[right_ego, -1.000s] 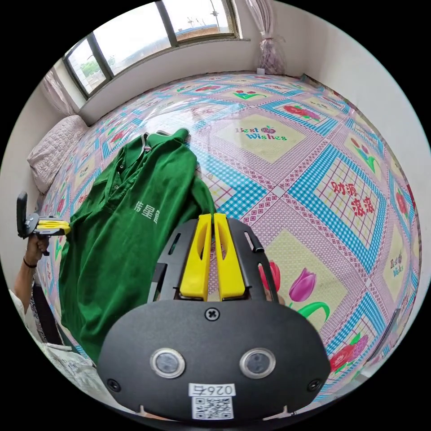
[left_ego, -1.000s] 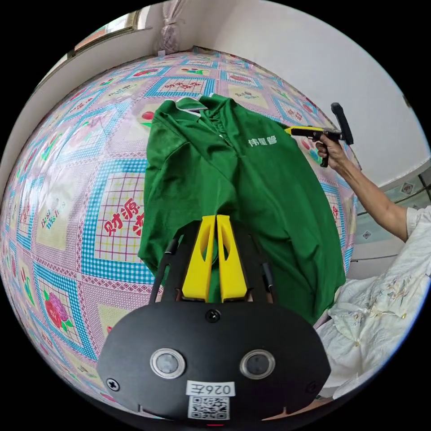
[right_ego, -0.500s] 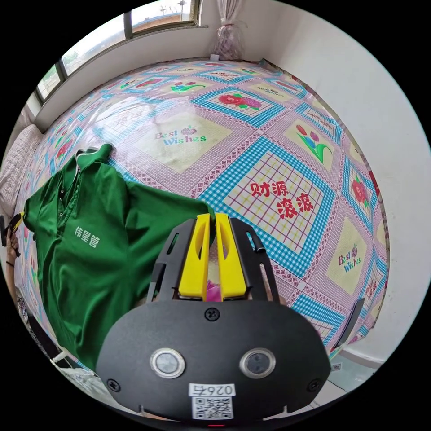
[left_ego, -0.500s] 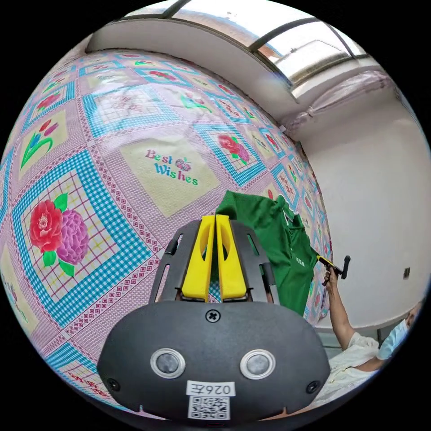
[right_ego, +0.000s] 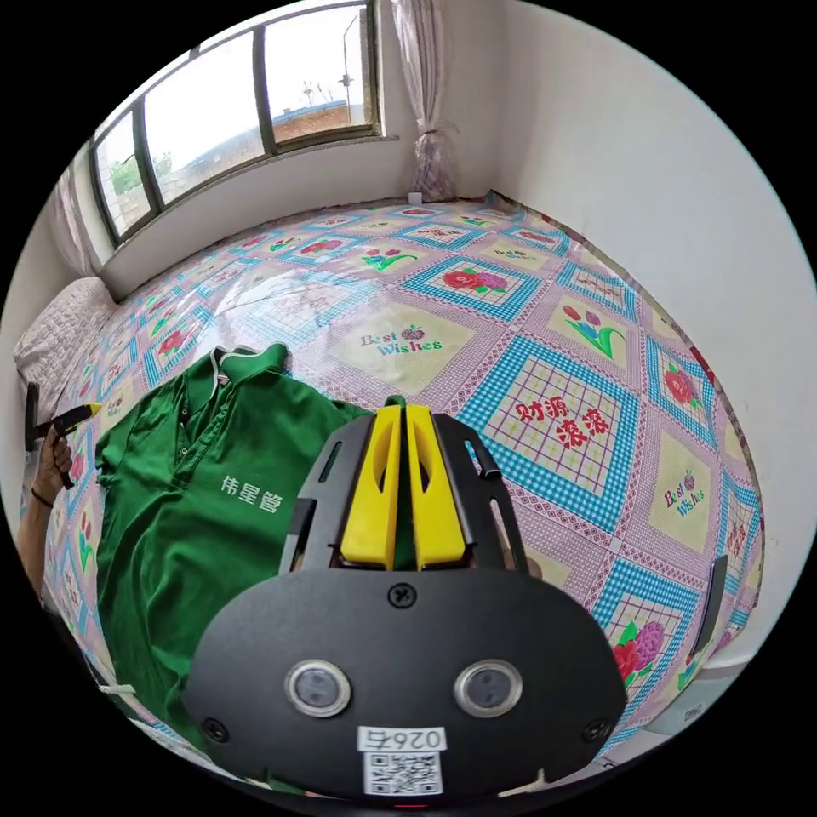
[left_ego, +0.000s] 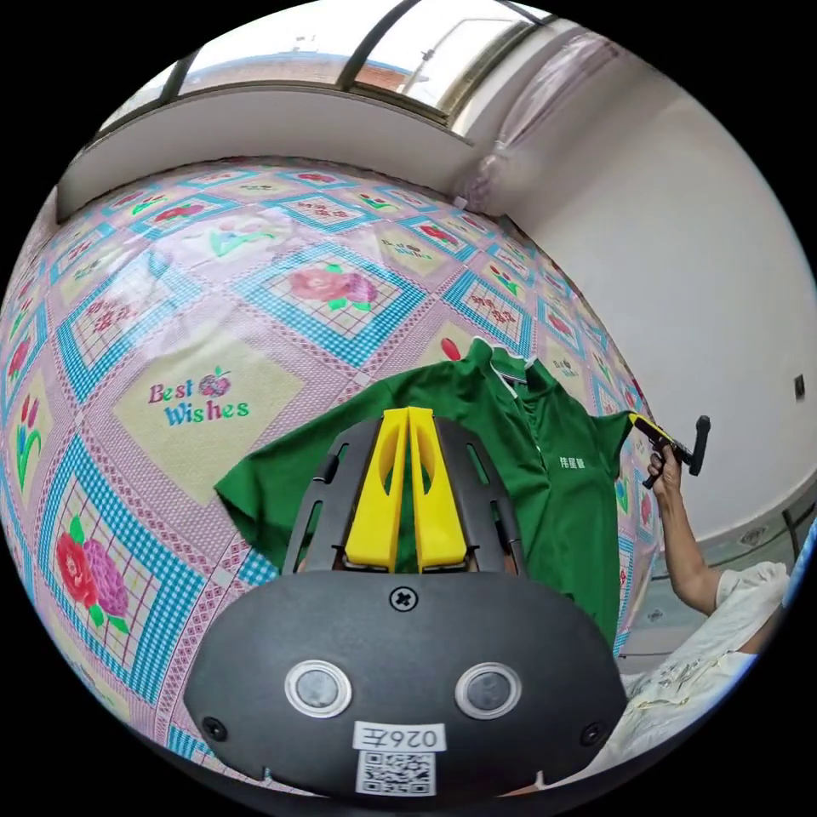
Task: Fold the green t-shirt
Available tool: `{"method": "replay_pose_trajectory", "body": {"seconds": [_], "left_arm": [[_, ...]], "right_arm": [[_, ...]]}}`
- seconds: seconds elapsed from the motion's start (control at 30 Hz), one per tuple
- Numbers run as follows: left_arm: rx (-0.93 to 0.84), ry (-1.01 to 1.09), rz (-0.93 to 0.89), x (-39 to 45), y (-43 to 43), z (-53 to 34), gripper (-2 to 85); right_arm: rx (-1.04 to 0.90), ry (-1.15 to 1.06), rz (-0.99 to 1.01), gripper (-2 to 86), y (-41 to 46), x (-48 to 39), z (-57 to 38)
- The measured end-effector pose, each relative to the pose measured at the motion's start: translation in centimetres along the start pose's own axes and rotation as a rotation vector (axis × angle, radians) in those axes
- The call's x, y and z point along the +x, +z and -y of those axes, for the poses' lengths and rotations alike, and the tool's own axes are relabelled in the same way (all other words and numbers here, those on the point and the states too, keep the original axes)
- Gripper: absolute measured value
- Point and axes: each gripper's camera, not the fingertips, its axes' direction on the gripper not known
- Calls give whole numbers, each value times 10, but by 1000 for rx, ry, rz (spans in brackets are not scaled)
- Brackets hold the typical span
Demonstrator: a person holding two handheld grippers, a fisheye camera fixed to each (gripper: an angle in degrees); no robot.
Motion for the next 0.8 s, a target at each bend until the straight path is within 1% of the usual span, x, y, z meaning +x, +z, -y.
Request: {"method": "replay_pose_trajectory", "body": {"seconds": [0.1,0.17,0.2,0.27,0.33,0.4,0.47,0.57,0.63,0.73,0.8], "left_arm": [[-88,103,8,28,43,22,-10],[-135,141,36,35,62,30,-10],[-163,150,46,34,71,32,-10],[-193,146,62,26,80,32,-10],[-198,110,75,9,81,26,-10],[-188,72,68,-4,78,18,-10],[-181,51,25,-15,77,10,-10],[-156,40,-5,-23,74,-1,-10],[-143,78,3,-22,74,-8,-10],[-138,112,24,-20,72,-16,-10],[-135,120,47,-20,69,-21,-10]], "right_arm": [[6,-4,-174,-15,4,-11,3],[-24,71,-202,-14,12,15,-5],[-60,134,-187,-12,17,43,-14],[-102,253,-110,-6,20,93,-33],[-87,415,15,25,7,153,-65],[-46,466,26,38,-8,173,-83],[-5,474,13,54,-23,179,-93],[43,493,80,61,-34,185,-105],[5,484,231,50,-20,200,-111],[-87,478,377,39,3,222,-116],[-53,511,424,36,-1,237,-123]]}}
